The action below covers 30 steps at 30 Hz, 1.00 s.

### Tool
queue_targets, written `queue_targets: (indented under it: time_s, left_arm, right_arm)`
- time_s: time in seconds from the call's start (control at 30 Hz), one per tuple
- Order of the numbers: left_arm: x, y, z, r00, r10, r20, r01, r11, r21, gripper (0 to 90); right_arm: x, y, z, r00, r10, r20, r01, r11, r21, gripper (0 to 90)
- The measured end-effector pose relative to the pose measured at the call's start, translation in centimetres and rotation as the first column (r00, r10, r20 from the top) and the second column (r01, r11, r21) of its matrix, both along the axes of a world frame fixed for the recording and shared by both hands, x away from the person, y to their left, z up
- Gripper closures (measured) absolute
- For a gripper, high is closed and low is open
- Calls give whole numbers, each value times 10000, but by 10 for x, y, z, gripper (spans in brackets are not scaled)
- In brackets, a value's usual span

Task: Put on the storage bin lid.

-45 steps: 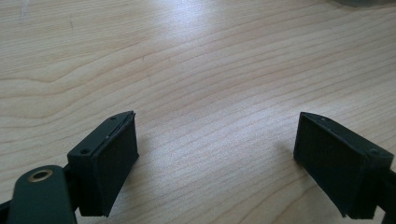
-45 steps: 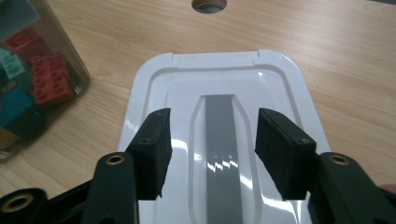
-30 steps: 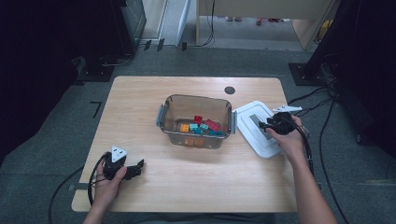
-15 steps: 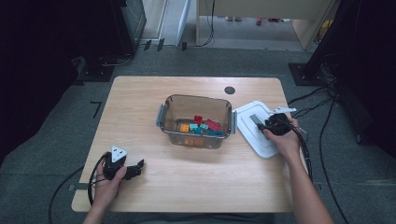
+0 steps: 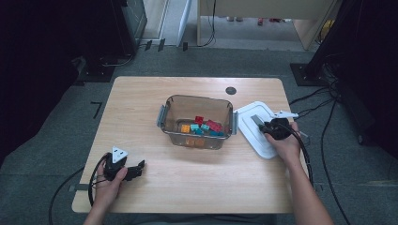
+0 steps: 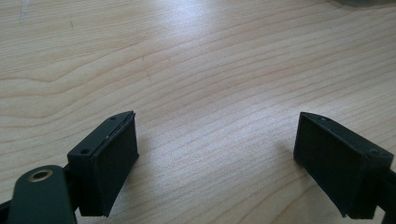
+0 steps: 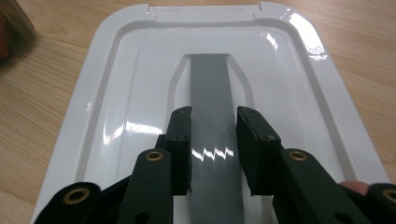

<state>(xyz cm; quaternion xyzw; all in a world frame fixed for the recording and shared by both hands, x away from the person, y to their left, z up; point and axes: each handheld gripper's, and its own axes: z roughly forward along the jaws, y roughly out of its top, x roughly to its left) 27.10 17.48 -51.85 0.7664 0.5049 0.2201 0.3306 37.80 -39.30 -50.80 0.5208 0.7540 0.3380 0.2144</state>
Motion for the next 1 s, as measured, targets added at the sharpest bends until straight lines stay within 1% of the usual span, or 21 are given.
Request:
queue_targets:
  time_s: [0.1, 0.17, 0.23, 0.33, 0.37, 0.43, 0.5, 0.63, 0.67, 0.73, 0.93, 1.0]
  left_arm:
    - [0, 0, 0, 10000, 0, 0, 0, 10000, -3, 135]
    - [0, 0, 0, 10000, 0, 0, 0, 10000, -1, 135]
    - [0, 0, 0, 10000, 1, 0, -1, 10000, -4, 135]
    - [0, 0, 0, 10000, -2, 0, 2, 10000, 1, 135]
    - [0, 0, 0, 10000, -2, -3, 2, 10000, 0, 135]
    - [0, 0, 0, 10000, 0, -1, 0, 10000, -2, 135]
    - [0, 0, 0, 10000, -2, -1, 2, 10000, 0, 135]
    - [0, 0, 0, 10000, 1, -2, -1, 10000, 1, 135]
    - [0, 0, 0, 10000, 2, 0, -2, 10000, -3, 135]
    - [0, 0, 0, 10000, -1, -2, 1, 10000, -1, 135]
    - [0, 0, 0, 10000, 4, -2, -4, 10000, -1, 135]
    - [0, 0, 0, 10000, 7, 0, -7, 10000, 0, 135]
  right_arm:
    - [0, 0, 1, 10000, 8, -10, -8, 10000, -33, 680]
    - [0, -2, 2, 9998, -106, -145, 108, 9999, 108, 681]
    - [0, -3, 3, 9998, -157, -154, 160, 9998, 153, 681]
    - [0, -7, 8, 9997, -237, -110, 239, 9995, 221, 680]
    - [-1, -9, 15, 9996, -292, 5, 291, 9992, 274, 681]
    - [-2, -9, 18, 9996, -281, 22, 280, 9992, 272, 681]
    - [-3, -10, 24, 9994, -309, 139, 305, 9992, 267, 681]
    - [-4, -13, 35, 9988, -441, 215, 436, 9988, 240, 680]
    - [-4, -13, 41, 9985, -469, 276, 461, 9985, 294, 681]
    - [-4, -13, 43, 9985, -464, 300, 455, 9985, 318, 681]
    - [-2, -12, 64, 9968, -576, 555, 552, 9975, 441, 681]
    - [-1, -11, 73, 9969, -553, 558, 532, 9978, 393, 681]
